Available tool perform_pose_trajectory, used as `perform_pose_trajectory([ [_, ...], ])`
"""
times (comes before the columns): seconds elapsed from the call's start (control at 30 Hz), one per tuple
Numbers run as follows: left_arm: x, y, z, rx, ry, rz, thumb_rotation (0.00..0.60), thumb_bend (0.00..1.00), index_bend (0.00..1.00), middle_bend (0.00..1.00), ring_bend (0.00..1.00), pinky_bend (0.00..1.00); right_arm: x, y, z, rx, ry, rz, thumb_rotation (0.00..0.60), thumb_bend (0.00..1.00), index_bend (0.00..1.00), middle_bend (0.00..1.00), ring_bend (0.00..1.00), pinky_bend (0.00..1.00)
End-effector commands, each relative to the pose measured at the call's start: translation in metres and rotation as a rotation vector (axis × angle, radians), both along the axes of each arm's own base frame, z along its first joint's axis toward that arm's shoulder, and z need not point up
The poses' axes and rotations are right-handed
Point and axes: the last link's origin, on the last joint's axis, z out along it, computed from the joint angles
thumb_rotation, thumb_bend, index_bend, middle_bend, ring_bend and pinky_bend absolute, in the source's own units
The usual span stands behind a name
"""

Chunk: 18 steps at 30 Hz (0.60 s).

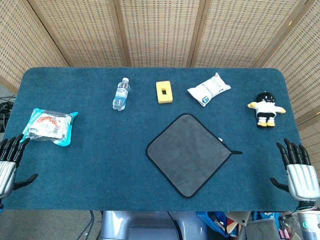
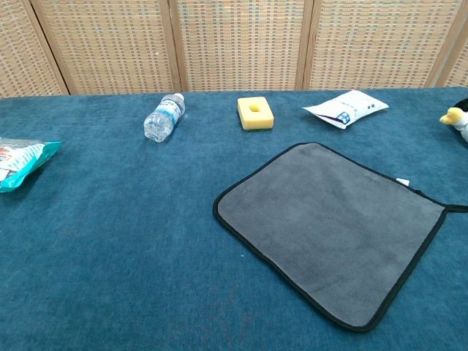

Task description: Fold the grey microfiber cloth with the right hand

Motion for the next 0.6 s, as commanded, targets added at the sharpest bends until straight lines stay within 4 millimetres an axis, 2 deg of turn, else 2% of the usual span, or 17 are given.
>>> perform_pose_trajectory([
  [0.03,0.000,0.000,0.000,0.001,0.002,0.002,0.600,0.17,0.00,0.00,0.00,0.00,0.000,0.000,-0.001,0.005,0.000,0.000,0.600,0.00,0.00,0.00,0.00,0.00],
  [0.17,0.000,0.001,-0.001,0.004,0.002,0.003,0.600,0.17,0.00,0.00,0.00,0.00,0.001,-0.005,-0.007,0.025,-0.025,-0.006,0.600,0.00,0.00,0.00,0.00,0.00],
  [0.27,0.000,0.003,-0.001,0.008,0.003,0.004,0.600,0.17,0.00,0.00,0.00,0.00,0.006,-0.017,-0.016,0.093,-0.089,-0.011,0.600,0.00,0.00,0.00,0.00,0.00],
  [0.37,-0.001,0.006,-0.002,0.009,0.010,0.010,0.600,0.17,0.00,0.00,0.00,0.00,0.016,-0.050,-0.022,0.141,-0.152,-0.025,0.600,0.00,0.01,0.00,0.00,0.00],
  [0.47,-0.002,0.010,-0.005,0.001,0.016,0.026,0.600,0.17,0.00,0.00,0.00,0.00,0.029,-0.089,-0.033,0.179,-0.191,-0.062,0.600,0.00,0.05,0.00,0.00,0.00],
  [0.6,-0.004,0.016,-0.006,0.007,0.023,0.046,0.600,0.17,0.00,0.00,0.00,0.00,0.046,-0.129,-0.051,0.240,-0.235,-0.147,0.600,0.00,0.11,0.00,0.00,0.00],
])
